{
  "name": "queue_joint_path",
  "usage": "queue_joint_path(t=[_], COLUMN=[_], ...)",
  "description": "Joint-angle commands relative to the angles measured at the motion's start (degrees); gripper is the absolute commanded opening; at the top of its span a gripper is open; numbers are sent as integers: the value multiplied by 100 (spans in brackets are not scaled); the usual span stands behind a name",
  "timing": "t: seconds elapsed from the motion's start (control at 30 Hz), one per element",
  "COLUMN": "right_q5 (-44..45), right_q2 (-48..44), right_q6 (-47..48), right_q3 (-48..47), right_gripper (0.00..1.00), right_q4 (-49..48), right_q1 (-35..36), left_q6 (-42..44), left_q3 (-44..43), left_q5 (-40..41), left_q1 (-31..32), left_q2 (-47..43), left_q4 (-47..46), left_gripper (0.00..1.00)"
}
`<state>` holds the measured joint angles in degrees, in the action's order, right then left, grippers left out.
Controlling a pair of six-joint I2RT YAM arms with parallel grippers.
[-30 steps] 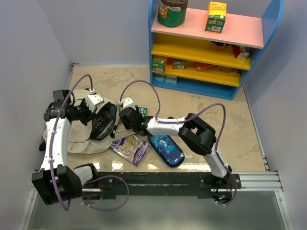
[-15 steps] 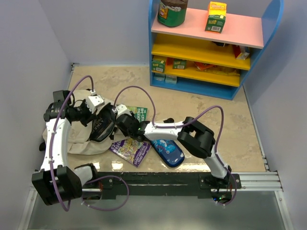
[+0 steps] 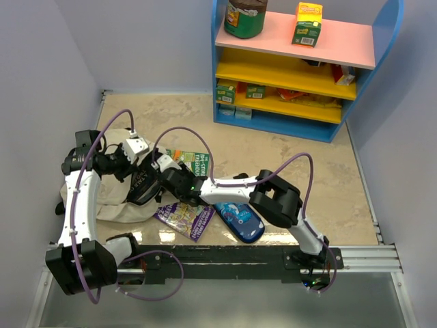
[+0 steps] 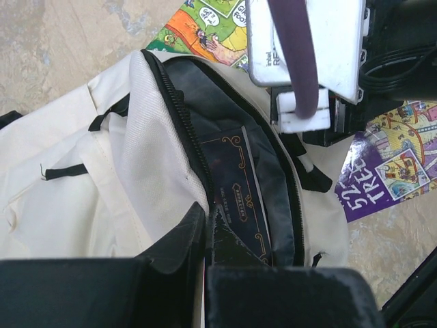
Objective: Pack the student bag
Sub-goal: Pick up the book from the center of the board.
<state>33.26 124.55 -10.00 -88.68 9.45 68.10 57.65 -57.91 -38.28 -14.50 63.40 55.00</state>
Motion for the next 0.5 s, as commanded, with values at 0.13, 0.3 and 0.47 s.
queue_joint_path(t=[0.13, 0.3, 0.47], right_q5=[-178, -758, -1460], right_q2=[306, 447, 509], right_q6=[1191, 1290, 1045], right_q3=[211, 150, 290], right_gripper=[63, 64, 61], right_q4=[-154, -75, -137], right_q1=[-130, -279, -428], left_q6=[247, 300, 308], left_q3=[-98, -106, -106], left_q5=[-276, -294, -338], left_q1=[-26, -26, -26], left_q2=[-161, -143, -126], left_q4=[-130, -51, 28], left_gripper=[0, 0, 0])
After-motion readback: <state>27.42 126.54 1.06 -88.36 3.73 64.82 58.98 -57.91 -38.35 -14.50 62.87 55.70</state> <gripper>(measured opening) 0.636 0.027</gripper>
